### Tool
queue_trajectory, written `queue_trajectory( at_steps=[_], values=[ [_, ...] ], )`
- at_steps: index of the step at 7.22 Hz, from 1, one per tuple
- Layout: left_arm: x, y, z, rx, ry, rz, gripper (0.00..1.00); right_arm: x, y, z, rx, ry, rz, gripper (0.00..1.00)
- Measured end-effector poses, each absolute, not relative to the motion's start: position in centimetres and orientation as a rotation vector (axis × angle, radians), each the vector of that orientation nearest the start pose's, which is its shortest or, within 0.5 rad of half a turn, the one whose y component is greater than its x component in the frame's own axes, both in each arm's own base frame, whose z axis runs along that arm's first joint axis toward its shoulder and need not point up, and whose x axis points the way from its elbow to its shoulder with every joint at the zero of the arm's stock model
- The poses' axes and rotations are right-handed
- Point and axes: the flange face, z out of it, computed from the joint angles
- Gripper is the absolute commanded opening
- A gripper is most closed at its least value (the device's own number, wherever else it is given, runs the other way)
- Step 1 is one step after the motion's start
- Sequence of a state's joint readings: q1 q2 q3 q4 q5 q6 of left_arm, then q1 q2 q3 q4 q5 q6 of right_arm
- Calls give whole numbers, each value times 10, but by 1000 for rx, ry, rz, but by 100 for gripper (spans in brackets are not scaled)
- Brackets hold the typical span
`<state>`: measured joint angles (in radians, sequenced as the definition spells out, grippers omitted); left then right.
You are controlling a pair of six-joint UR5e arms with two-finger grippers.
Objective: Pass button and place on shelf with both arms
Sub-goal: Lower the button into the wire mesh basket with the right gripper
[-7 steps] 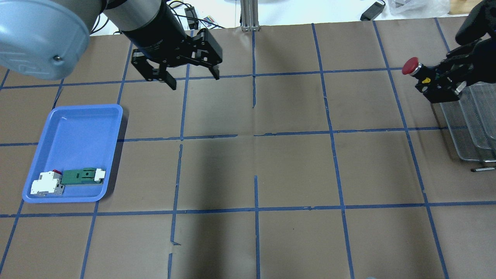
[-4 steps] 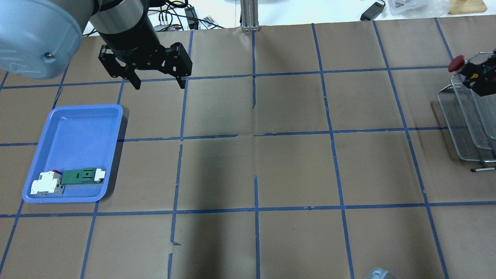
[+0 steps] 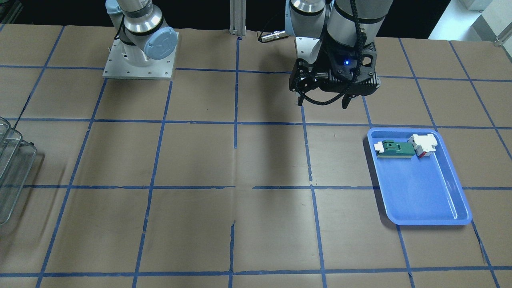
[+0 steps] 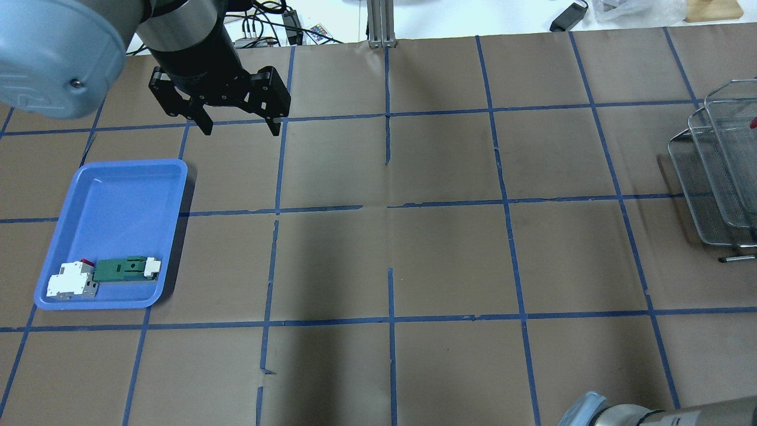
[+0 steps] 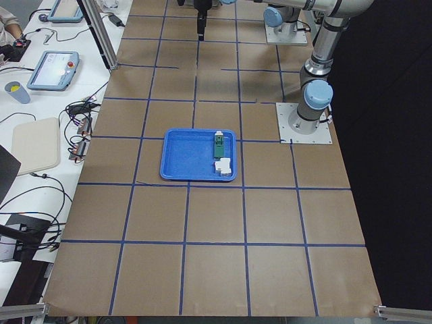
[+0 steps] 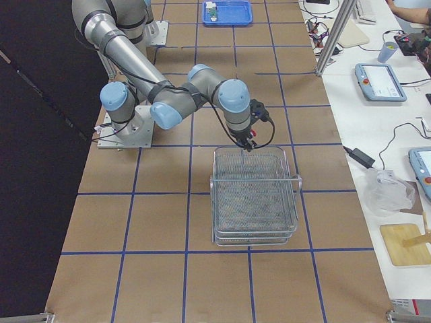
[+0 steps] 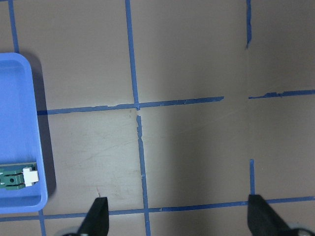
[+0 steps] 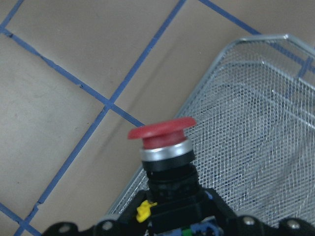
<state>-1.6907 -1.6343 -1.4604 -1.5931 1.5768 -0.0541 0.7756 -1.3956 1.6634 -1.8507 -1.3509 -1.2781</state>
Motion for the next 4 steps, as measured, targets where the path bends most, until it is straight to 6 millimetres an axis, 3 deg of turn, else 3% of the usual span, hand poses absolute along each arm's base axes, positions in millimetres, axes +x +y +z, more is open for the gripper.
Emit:
queue_trajectory(
  at_steps=[1,2,3,4],
  values=[
    [-194,-502,508,101,3137,-39,100,-293,-497,372,-461,2986,-230,0],
    [-194,-502,508,101,3140,-39,100,-298,-499,363,-202,3006,-187,11],
    [-194,-502,508,102,3141,-39,100,-303,-503,353,-23,3008,-168,44],
    [-194,-502,507,102,3143,-37,100,-305,-508,347,71,3008,-167,94]
  ],
)
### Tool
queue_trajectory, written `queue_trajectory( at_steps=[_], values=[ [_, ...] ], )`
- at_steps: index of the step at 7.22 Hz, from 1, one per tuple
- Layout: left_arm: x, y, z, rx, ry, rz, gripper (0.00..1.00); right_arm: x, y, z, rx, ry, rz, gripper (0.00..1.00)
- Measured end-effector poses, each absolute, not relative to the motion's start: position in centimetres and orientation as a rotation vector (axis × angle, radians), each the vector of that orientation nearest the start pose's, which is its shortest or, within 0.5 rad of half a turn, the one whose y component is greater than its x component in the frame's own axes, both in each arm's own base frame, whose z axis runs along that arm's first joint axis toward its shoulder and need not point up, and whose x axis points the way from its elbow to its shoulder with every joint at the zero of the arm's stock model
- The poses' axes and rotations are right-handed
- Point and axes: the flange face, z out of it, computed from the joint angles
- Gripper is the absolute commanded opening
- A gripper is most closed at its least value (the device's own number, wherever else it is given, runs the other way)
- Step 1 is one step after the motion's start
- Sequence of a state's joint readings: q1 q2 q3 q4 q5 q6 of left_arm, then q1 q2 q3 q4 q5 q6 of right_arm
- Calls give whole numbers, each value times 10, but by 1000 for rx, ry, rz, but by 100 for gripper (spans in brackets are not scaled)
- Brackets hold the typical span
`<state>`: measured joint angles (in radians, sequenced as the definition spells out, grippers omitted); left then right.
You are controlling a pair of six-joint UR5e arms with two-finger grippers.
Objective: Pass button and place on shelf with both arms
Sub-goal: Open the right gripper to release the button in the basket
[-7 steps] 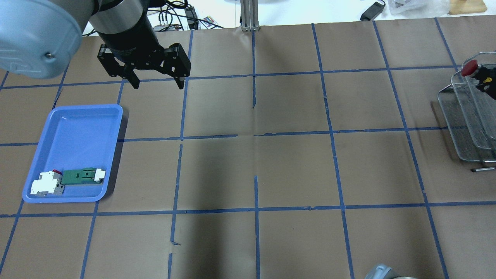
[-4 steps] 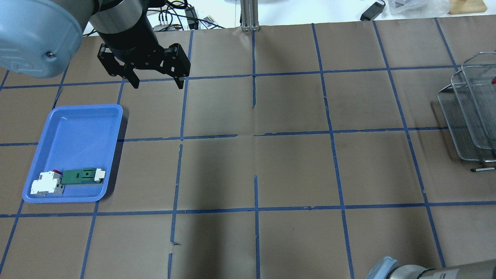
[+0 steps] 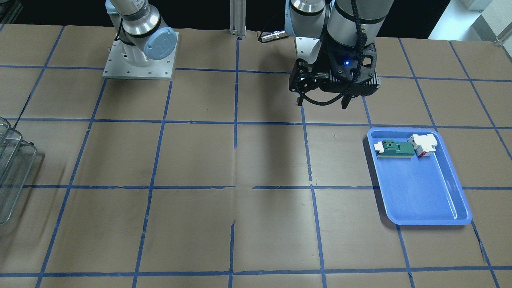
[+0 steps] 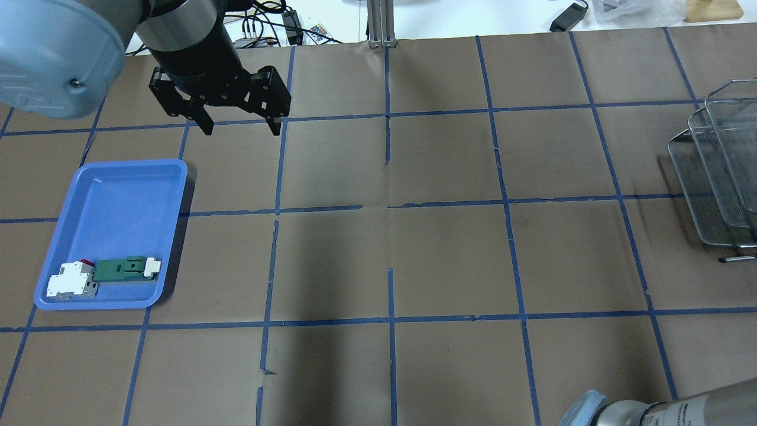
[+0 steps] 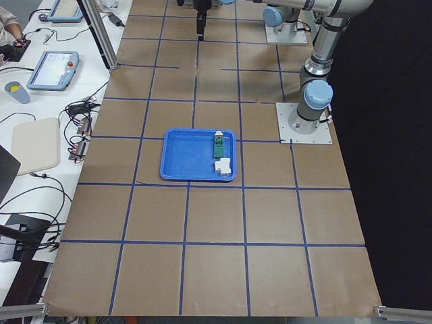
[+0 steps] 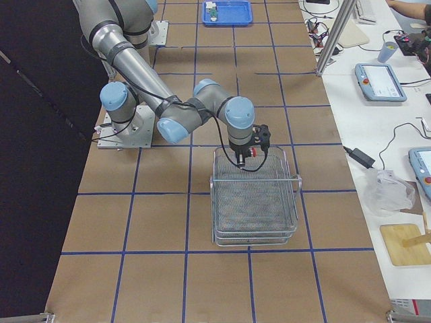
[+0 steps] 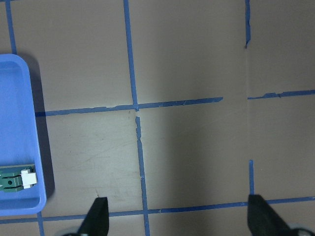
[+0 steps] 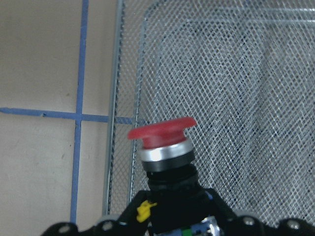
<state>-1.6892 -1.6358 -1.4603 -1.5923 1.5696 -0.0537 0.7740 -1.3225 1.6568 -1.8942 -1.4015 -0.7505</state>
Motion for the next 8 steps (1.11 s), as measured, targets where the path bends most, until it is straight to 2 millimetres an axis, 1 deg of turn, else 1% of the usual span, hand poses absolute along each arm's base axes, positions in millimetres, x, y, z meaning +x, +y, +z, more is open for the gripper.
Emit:
queue_trajectory(
  at_steps=[1,3,4,5,6,7,8],
  values=[
    [-194,-502,507,102,3146,-36,100,-305,-512,345,113,3006,-169,100],
    [-195,-502,507,102,3148,-36,100,-303,-514,346,133,3004,-175,100],
    [-195,-502,507,102,3148,-35,100,-302,-513,349,131,3010,-172,100],
    [-195,-502,507,102,3149,-35,100,-299,-510,357,127,3026,-170,100],
    [-194,-502,507,101,3148,-35,100,-291,-503,371,119,3046,-160,100],
    [-194,-502,507,102,3146,-36,100,-273,-494,391,110,3049,-132,100],
    [-194,-502,507,101,3144,-36,100,-240,-480,418,123,3031,-81,100]
  ],
)
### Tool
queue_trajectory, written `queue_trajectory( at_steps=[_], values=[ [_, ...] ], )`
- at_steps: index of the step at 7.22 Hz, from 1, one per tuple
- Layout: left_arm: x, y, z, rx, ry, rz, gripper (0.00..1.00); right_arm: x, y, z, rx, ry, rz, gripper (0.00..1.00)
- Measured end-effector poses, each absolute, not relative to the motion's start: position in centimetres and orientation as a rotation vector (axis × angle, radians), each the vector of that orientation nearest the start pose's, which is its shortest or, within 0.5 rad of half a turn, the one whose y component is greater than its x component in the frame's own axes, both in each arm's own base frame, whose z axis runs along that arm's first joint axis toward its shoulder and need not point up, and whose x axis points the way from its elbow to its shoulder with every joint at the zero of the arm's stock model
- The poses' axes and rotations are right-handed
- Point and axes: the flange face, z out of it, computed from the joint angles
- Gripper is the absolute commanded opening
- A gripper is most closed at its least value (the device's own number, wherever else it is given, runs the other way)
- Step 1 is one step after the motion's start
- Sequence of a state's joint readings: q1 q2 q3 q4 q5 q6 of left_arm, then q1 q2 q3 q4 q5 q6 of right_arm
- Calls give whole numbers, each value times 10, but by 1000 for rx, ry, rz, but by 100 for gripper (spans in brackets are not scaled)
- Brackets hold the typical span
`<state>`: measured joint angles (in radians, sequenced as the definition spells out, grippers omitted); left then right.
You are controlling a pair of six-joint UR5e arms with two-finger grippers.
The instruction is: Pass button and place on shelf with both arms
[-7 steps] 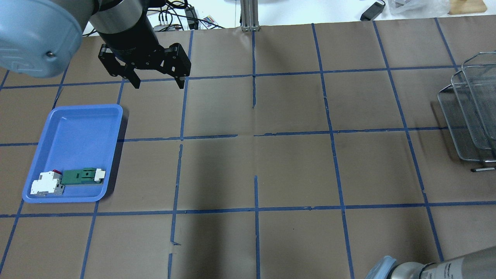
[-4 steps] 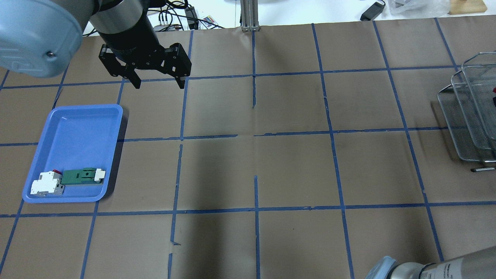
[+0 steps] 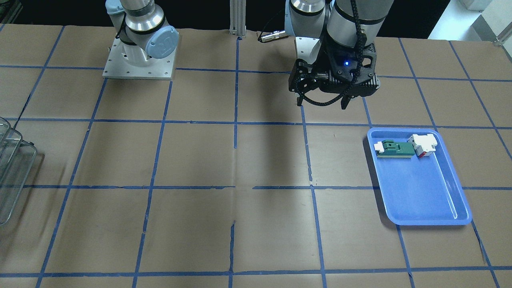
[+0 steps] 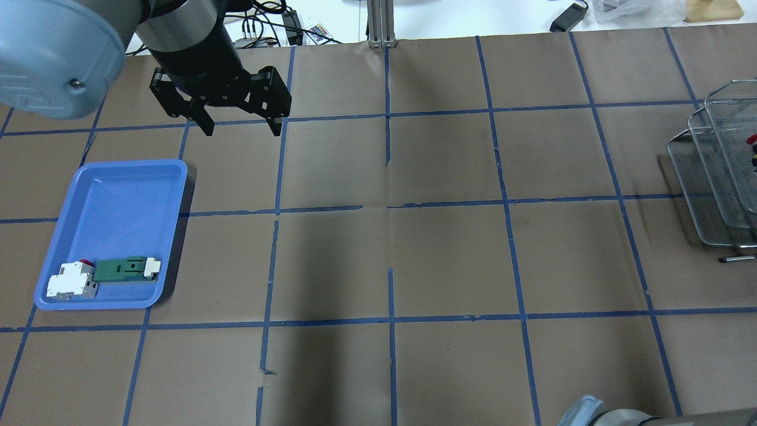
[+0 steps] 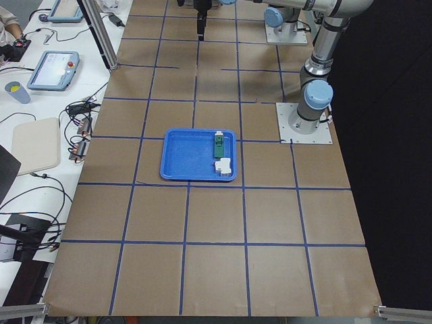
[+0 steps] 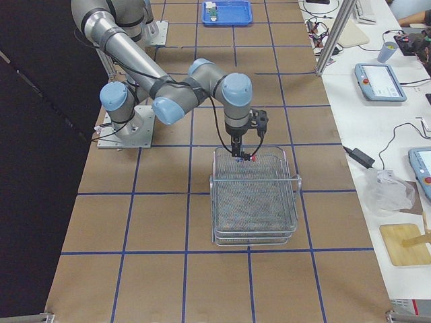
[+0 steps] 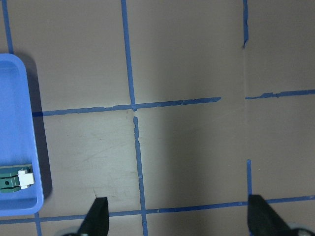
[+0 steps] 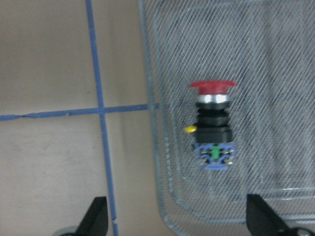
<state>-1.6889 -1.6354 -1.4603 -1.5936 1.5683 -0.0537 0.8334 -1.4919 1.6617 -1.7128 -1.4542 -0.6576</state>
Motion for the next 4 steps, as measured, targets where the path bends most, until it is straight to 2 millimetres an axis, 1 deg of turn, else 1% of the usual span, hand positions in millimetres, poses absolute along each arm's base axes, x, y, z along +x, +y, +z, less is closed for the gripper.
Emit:
queue_trajectory(
  at_steps=[1,2,3,4],
  values=[
    [-194,-502,507,101,3144,-36,100,-198,-466,444,169,3016,-15,100],
    [-194,-502,507,101,3143,-36,100,-145,-458,465,225,3027,36,100],
    [-194,-502,507,101,3143,-35,100,-87,-452,479,271,3046,56,100],
    [-194,-502,507,101,3143,-35,100,-26,-442,485,316,3057,62,100]
  ],
)
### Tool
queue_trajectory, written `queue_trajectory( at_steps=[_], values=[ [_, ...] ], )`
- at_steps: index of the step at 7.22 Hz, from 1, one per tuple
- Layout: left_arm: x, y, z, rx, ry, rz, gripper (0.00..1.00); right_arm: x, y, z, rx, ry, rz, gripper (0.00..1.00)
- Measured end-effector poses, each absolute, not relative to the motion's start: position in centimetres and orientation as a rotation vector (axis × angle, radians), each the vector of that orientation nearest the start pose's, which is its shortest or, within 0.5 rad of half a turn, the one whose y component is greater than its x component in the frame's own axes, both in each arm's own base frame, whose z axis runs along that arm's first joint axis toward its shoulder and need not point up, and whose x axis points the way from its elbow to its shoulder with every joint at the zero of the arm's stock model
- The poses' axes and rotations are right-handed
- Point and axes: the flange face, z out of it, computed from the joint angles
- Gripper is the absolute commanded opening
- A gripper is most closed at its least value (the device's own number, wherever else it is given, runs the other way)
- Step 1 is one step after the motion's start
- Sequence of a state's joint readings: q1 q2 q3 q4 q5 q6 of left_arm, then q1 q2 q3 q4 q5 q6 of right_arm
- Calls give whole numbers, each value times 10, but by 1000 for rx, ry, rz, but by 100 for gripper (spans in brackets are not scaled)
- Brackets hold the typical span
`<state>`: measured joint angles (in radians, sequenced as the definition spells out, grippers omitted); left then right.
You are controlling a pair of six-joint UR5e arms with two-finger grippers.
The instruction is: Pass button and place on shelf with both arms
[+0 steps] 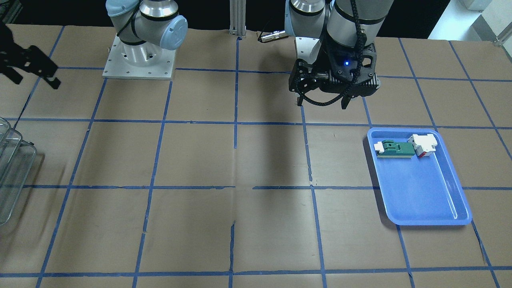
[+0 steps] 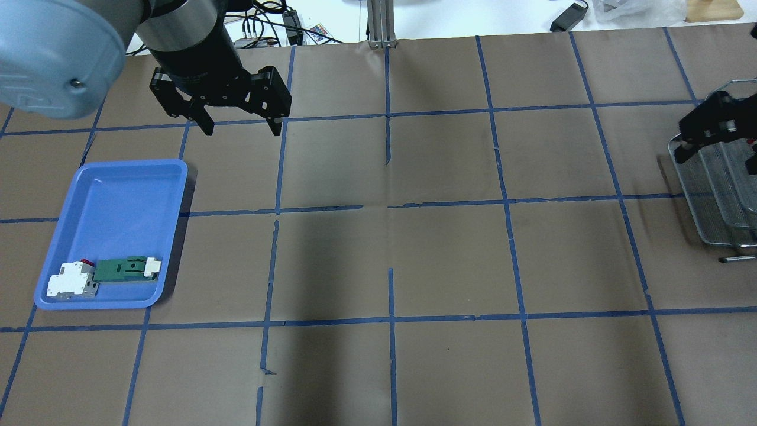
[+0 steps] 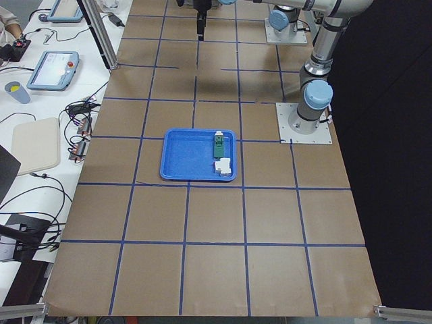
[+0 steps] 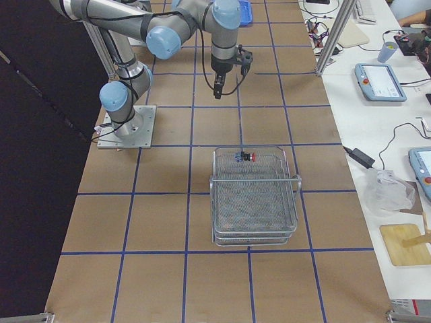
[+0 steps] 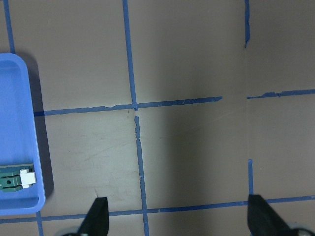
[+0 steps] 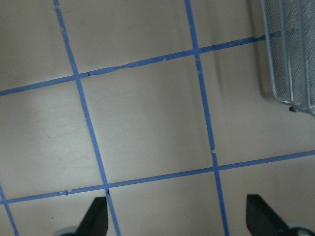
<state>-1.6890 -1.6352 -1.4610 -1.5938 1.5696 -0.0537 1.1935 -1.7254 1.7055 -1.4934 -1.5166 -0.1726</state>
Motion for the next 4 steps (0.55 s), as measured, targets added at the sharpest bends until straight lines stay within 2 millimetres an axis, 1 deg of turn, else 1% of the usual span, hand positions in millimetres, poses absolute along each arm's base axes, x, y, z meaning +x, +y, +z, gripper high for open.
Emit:
queue_trajectory(
  at_steps=[1,2,3,4],
  values=[
    [-194,-502,507,101,3142,-35,100,29,-428,487,351,3068,64,100],
    [-194,-502,507,101,3142,-34,100,76,-413,487,352,3099,67,100],
    [-194,-502,507,101,3142,-34,100,110,-401,485,319,3143,67,100],
    [-194,-502,507,101,3142,-34,100,134,-392,481,284,3172,70,100]
  ],
)
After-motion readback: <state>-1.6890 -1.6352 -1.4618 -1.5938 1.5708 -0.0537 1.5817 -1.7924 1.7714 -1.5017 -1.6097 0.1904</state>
